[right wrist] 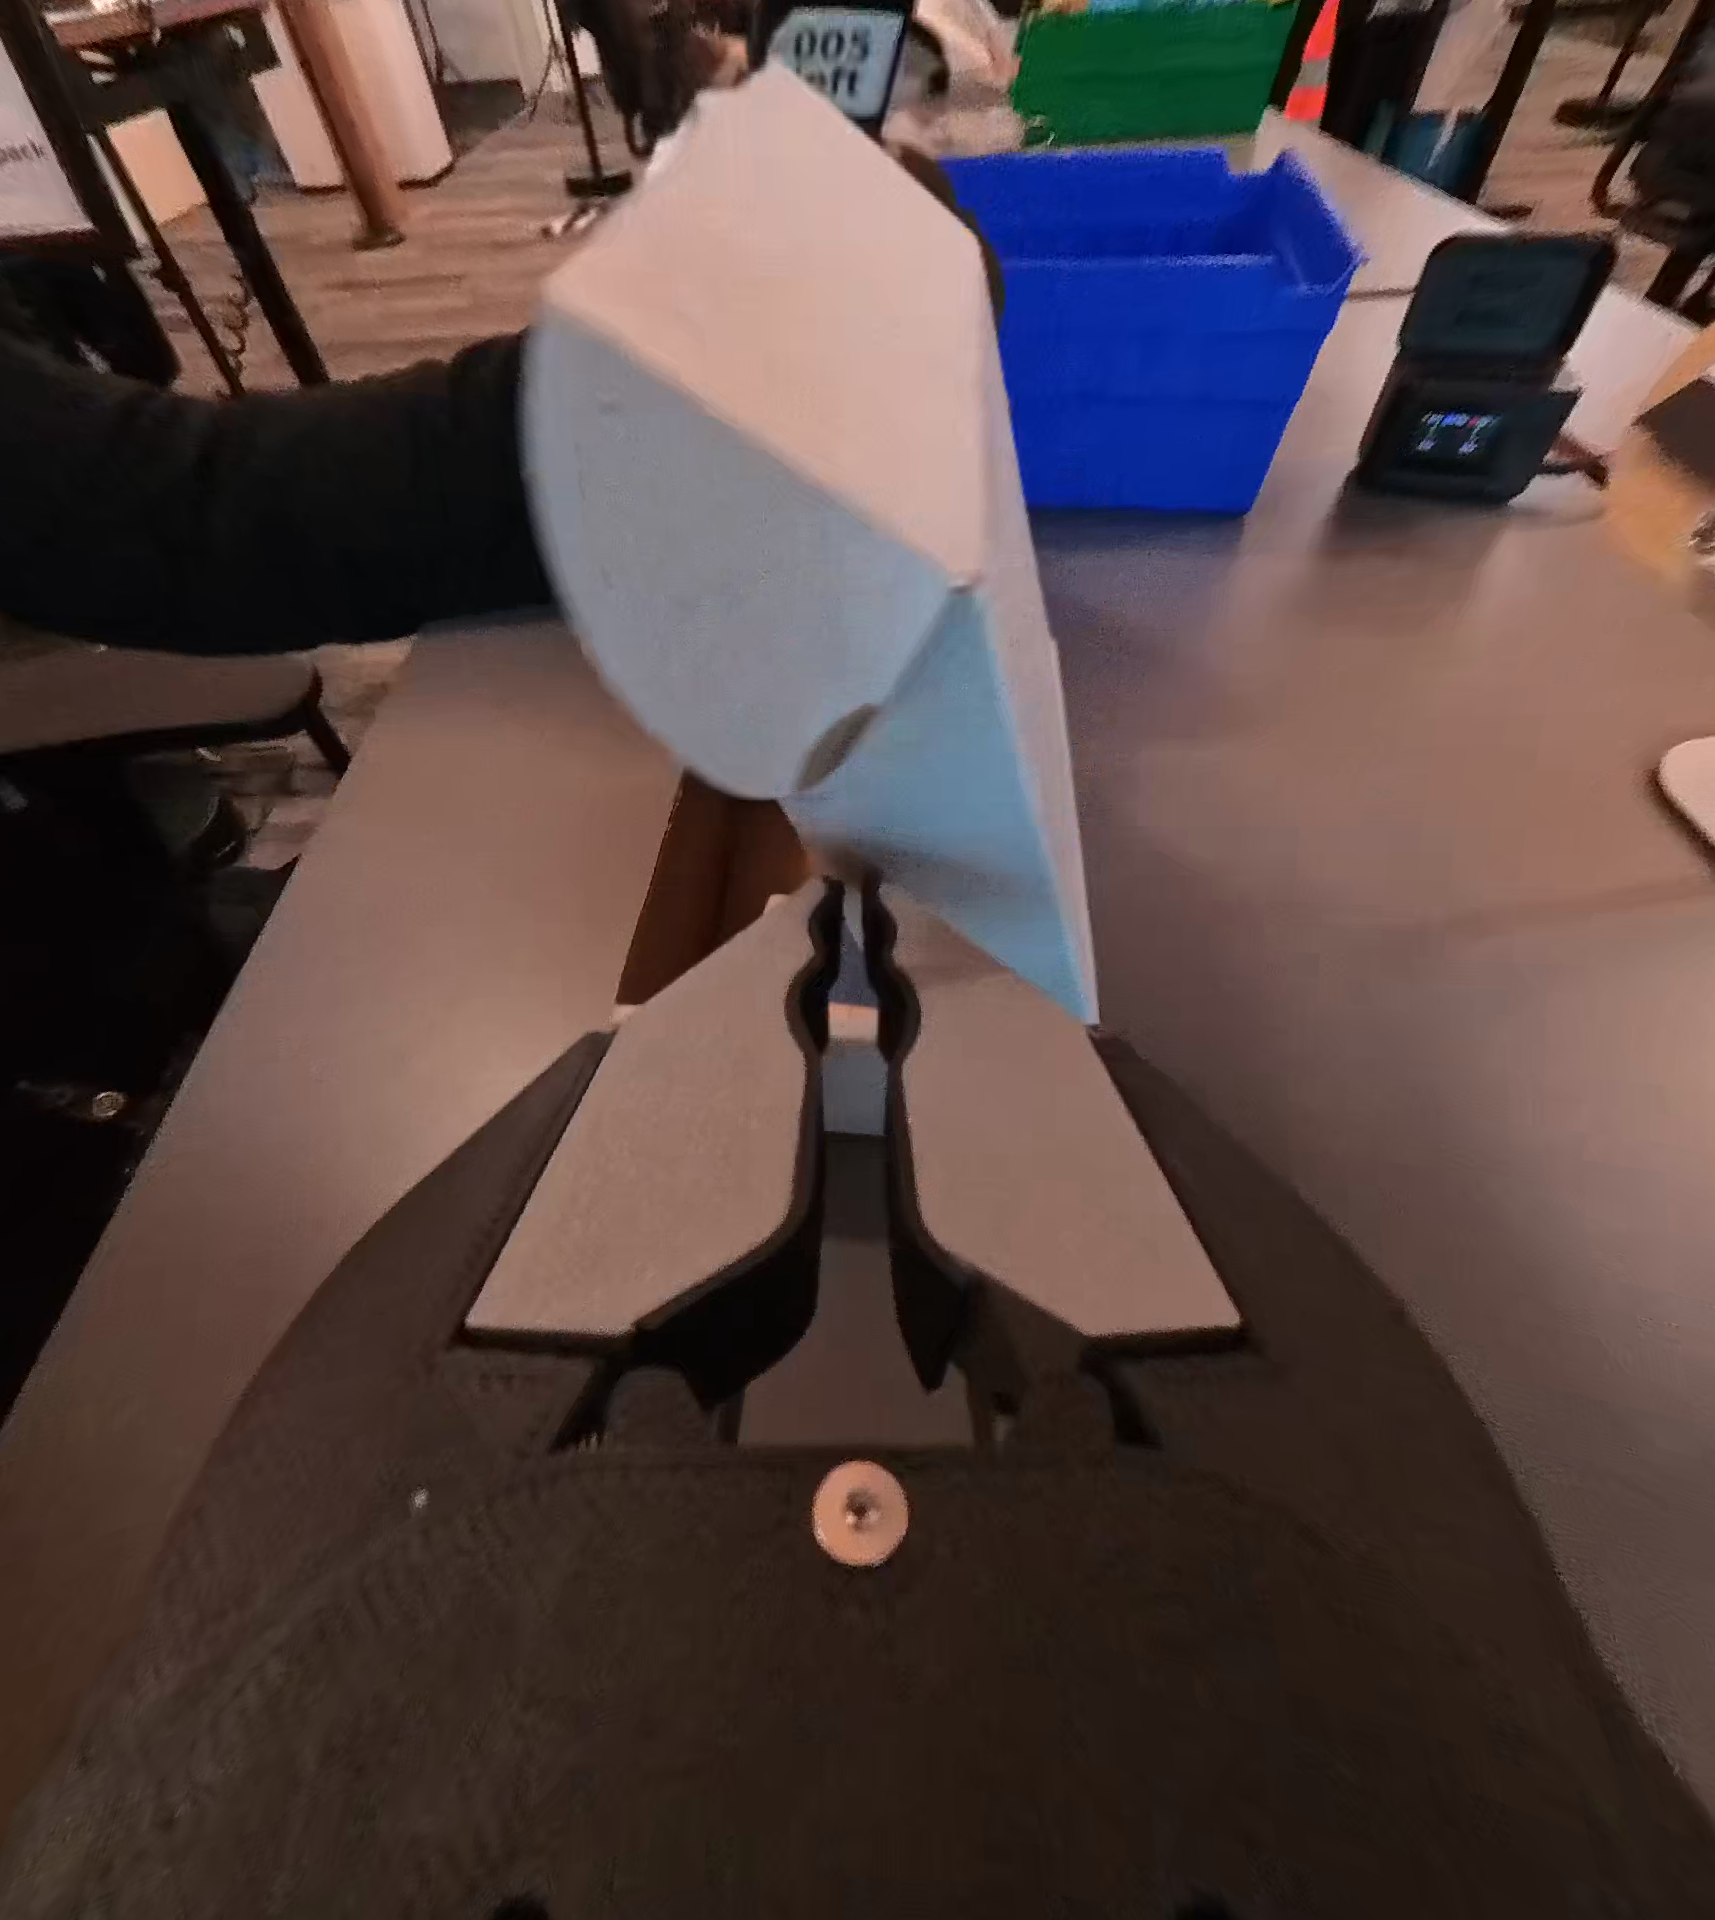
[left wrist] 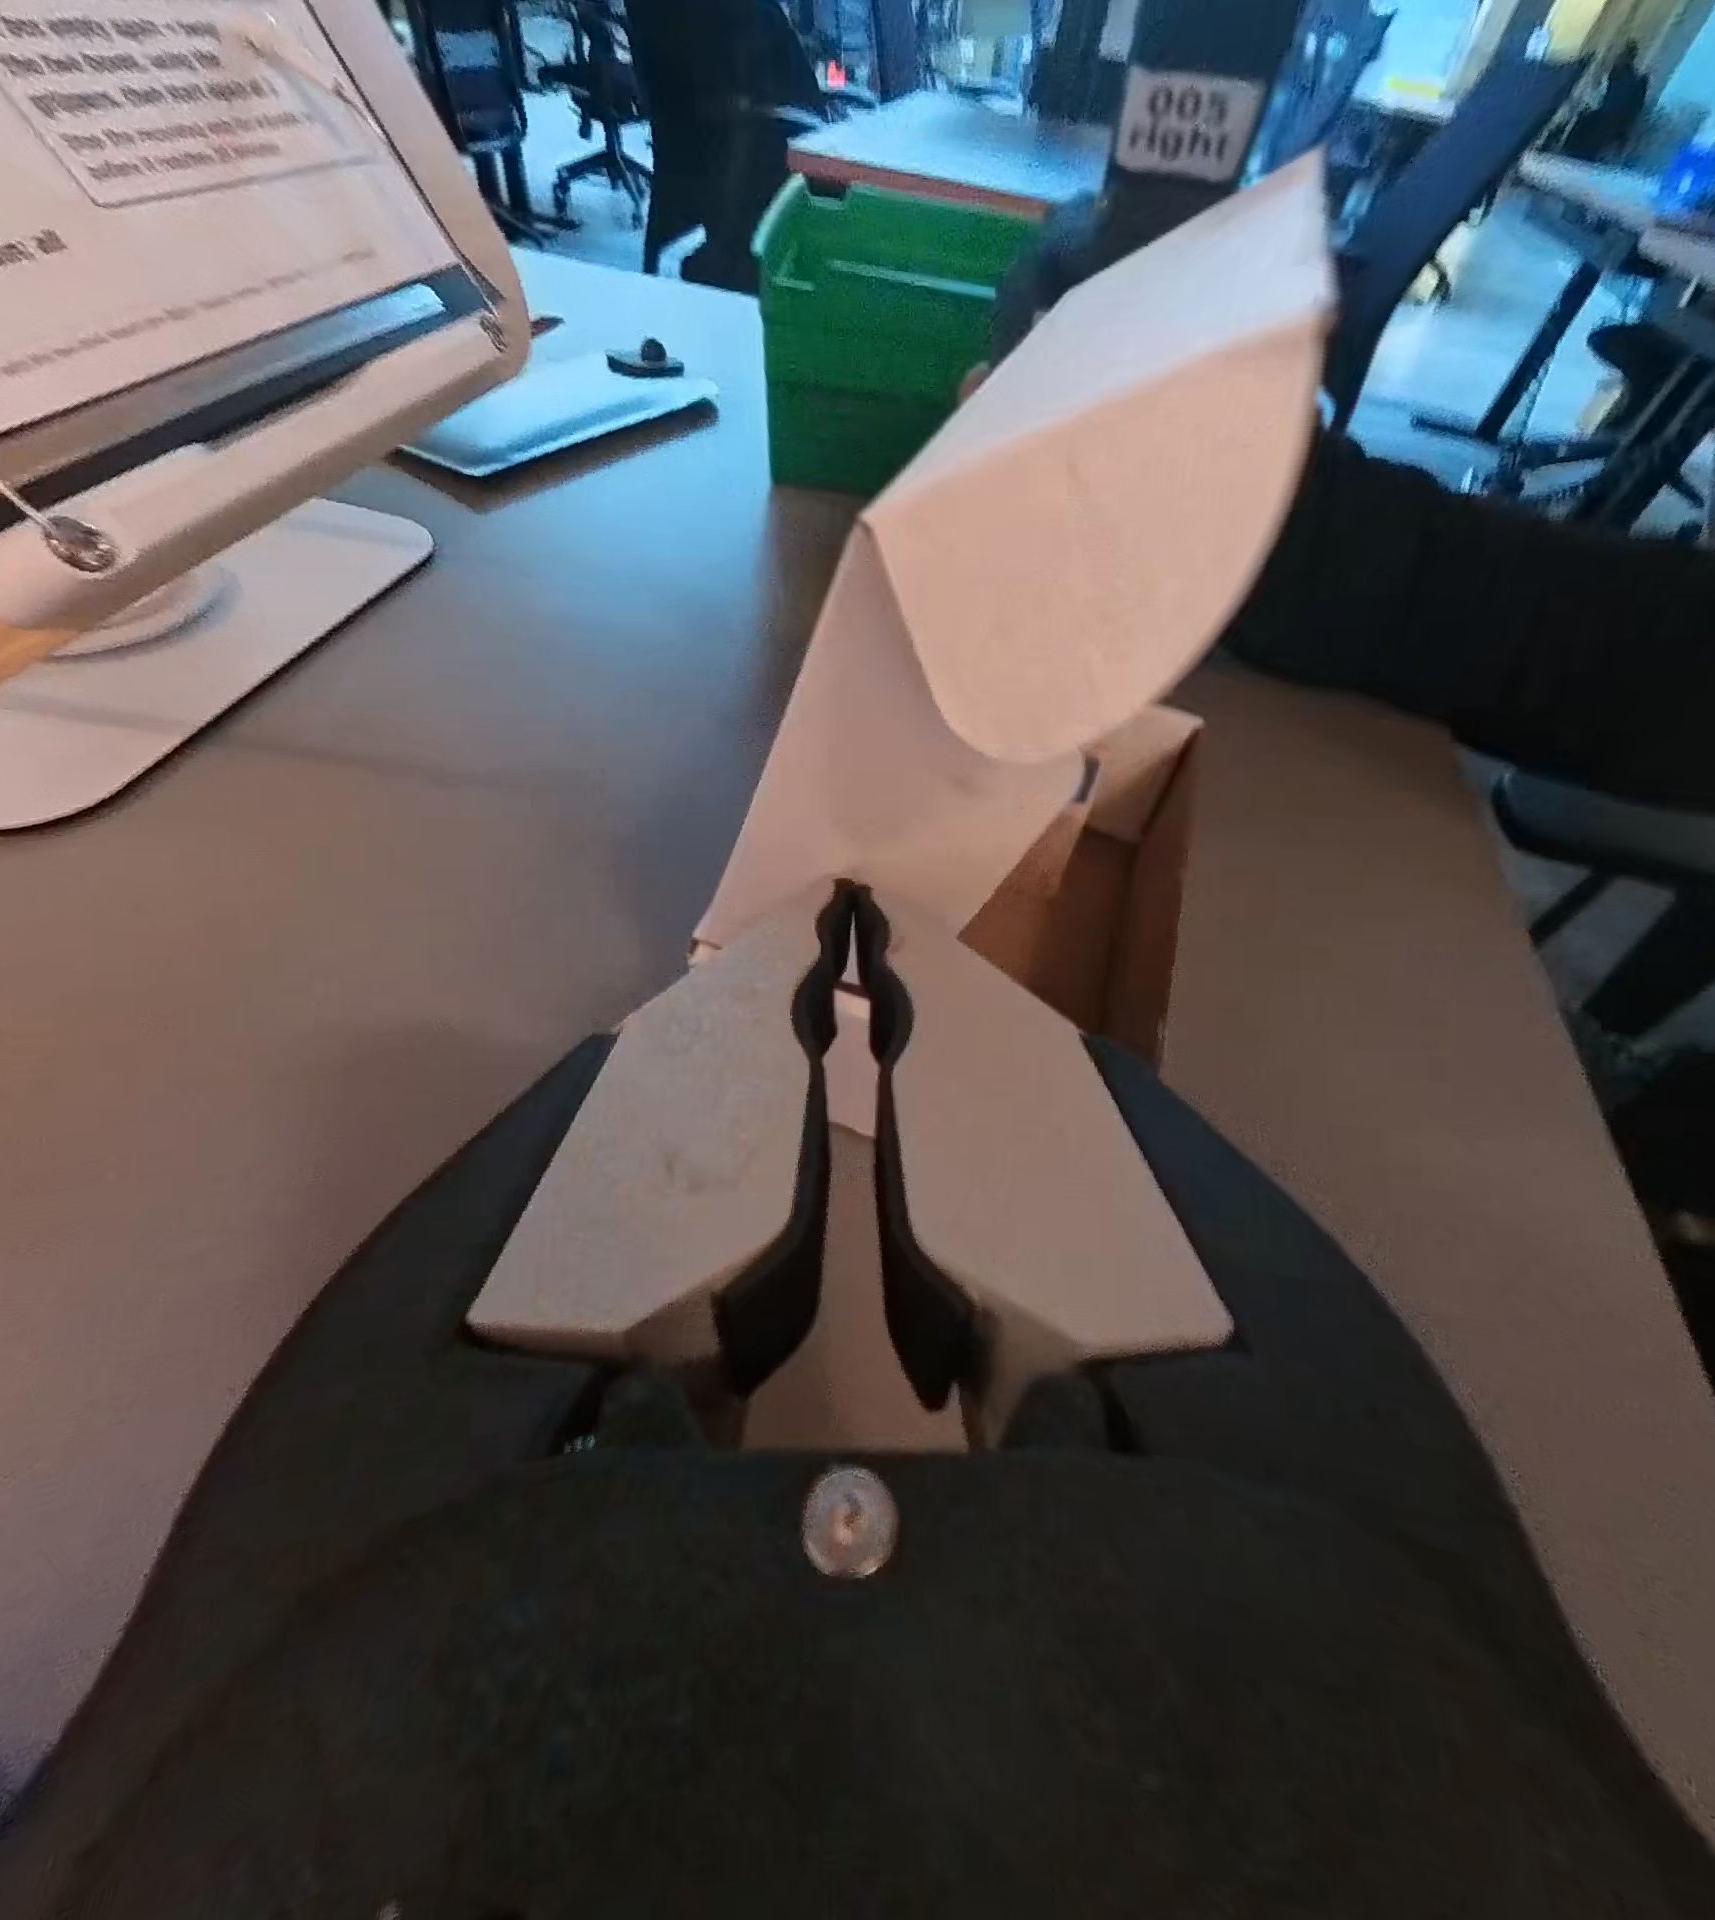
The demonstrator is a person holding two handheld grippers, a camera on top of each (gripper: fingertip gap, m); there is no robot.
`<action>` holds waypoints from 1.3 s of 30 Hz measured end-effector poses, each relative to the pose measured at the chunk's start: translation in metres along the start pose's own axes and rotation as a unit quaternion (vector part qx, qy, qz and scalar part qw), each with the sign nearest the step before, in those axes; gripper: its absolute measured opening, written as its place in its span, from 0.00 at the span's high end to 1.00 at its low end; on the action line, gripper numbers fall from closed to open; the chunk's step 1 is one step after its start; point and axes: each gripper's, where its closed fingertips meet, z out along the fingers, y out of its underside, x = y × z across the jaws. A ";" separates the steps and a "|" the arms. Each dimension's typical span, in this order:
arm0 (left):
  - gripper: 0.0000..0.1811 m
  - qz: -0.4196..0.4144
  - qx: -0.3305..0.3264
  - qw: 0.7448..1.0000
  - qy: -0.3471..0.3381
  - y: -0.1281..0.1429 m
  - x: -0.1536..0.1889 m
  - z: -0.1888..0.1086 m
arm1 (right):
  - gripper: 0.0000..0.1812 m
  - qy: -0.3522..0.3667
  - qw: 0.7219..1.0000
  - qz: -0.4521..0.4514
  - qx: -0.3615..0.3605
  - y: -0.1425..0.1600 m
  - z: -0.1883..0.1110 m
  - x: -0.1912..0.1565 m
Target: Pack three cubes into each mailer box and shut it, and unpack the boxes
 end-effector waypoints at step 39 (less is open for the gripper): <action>0.98 -0.005 -0.042 0.999 0.030 0.013 0.012 -0.003 | 0.76 -0.138 0.983 0.113 0.046 -0.014 0.001 -0.031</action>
